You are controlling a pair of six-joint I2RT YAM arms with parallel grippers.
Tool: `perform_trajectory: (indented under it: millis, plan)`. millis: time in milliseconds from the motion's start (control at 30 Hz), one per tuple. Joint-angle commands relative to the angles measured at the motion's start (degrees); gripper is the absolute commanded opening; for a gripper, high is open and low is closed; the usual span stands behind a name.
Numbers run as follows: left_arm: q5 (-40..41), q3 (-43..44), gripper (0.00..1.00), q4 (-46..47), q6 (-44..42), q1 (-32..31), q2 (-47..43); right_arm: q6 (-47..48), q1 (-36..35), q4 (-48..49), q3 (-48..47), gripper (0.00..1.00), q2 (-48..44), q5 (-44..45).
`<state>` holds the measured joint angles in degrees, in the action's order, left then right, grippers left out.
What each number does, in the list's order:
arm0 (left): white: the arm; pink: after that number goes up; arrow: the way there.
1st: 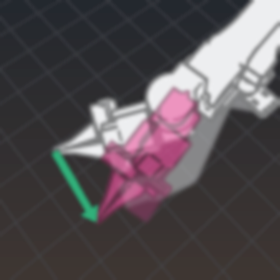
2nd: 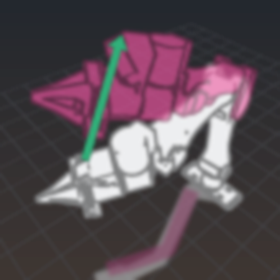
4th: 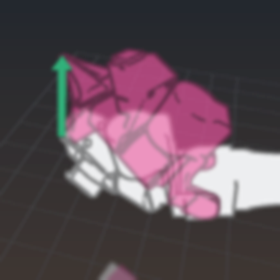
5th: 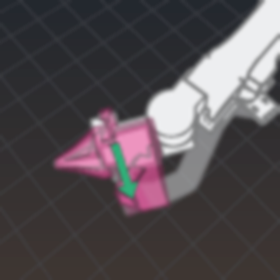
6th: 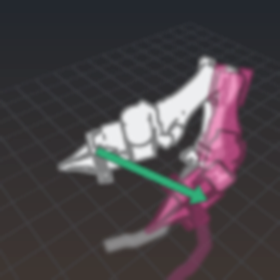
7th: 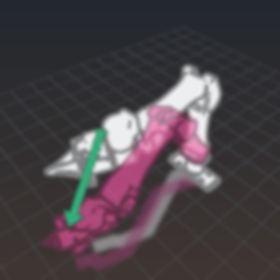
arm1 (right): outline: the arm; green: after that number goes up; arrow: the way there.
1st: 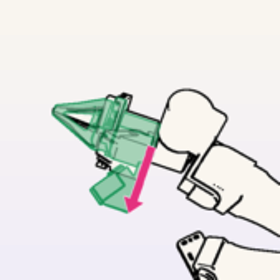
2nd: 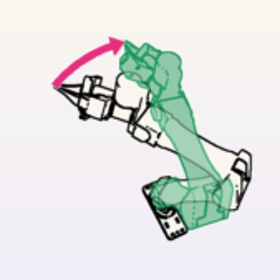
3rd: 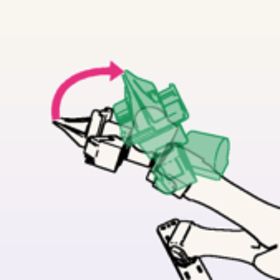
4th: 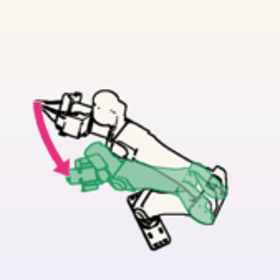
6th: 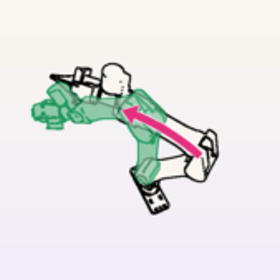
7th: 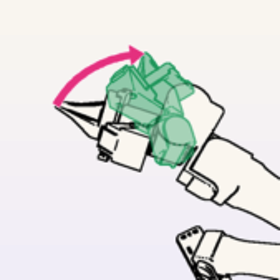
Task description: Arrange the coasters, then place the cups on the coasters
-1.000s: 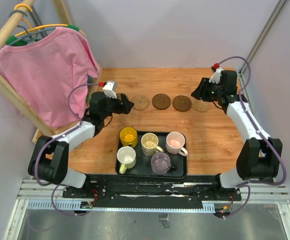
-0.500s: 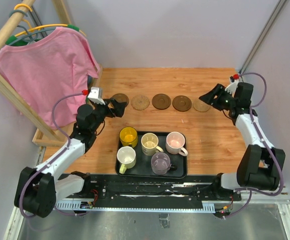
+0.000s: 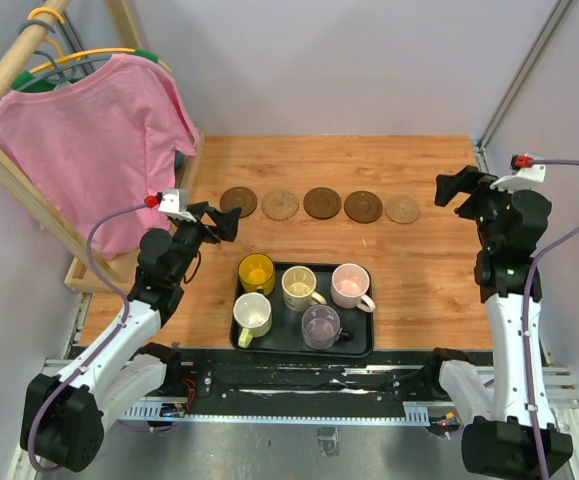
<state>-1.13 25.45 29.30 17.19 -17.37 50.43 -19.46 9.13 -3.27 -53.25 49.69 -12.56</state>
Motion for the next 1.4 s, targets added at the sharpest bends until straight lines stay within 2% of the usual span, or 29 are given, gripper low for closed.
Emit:
perform_trajectory:
  millis: [0,200,567,1167,1367]
  plan:
    - [0.7,-0.2,1.0,0.48,1.13,0.3,-2.16,-0.74,0.27,3.39,2.77,0.98,-2.21,0.09]
    - [1.19,-1.32,1.0,0.18,2.04,0.28,-3.9,0.53,0.24,-3.59,2.21,0.98,-2.49,1.8]
    - [0.95,-3.35,1.0,-3.06,3.12,0.29,-5.28,0.83,0.16,-9.65,6.15,1.0,-2.51,0.53]
    - [1.48,-7.18,1.0,-6.27,4.5,0.27,-8.44,0.17,-0.19,-9.94,6.83,0.98,2.1,-0.98]
    - [-0.88,-8.31,1.0,-6.27,4.25,0.23,-9.12,2.09,-2.54,-13.04,6.66,0.96,1.69,2.11]
